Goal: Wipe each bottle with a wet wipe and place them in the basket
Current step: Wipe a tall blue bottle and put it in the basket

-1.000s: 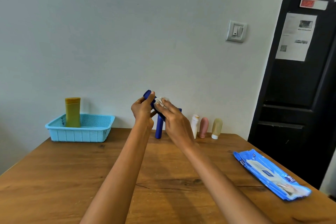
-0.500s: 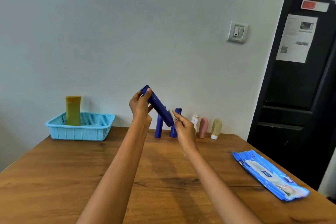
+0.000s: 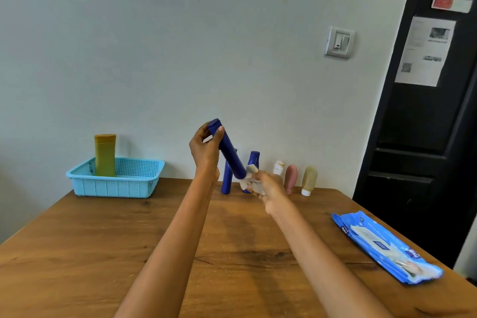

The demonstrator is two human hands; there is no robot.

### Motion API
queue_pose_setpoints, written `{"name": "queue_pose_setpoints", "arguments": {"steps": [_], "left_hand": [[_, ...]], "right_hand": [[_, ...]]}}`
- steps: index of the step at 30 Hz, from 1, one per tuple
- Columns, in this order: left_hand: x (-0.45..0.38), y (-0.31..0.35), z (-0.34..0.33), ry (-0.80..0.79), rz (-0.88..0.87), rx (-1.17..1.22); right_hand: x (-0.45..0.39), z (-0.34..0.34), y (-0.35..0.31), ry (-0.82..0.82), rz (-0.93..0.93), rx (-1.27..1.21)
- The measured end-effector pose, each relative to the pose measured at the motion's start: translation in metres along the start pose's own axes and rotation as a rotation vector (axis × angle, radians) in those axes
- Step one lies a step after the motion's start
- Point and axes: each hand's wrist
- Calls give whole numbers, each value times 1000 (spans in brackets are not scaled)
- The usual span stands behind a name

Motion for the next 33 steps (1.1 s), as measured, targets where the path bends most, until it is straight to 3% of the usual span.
{"name": "queue_pose_setpoints", "arguments": {"steps": [2, 5, 10, 14, 22, 25, 30, 33], "left_hand": [[1, -2, 0, -7, 2, -16], [3, -2, -2, -113, 39, -65], [5, 2, 3, -369, 91, -223], [6, 6, 6, -439, 61, -188], [7, 8, 11, -455, -10, -161], [10, 5, 9, -438, -29, -138], [11, 1, 8, -421, -58, -160], [12, 2, 5, -418, -102, -186]], "right_hand": [[0, -5, 2, 11, 181, 143], [8, -19, -3, -103, 401, 240], [5, -33, -28, -73, 399, 63], [-1, -27, -46, -120, 325, -34], [-16, -3, -15, -175, 117, 144], [-17, 0, -2, -186, 8, 75], [-11, 4, -2, -127, -176, -275], [-8, 5, -2, -117, -227, -316]]}}
Point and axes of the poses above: each hand's wrist, its own x-axis away from the middle knuckle, its own z-axis out of the back of the hand, y = z × x, and after that the axes turned 12 degrees about z, right-handed
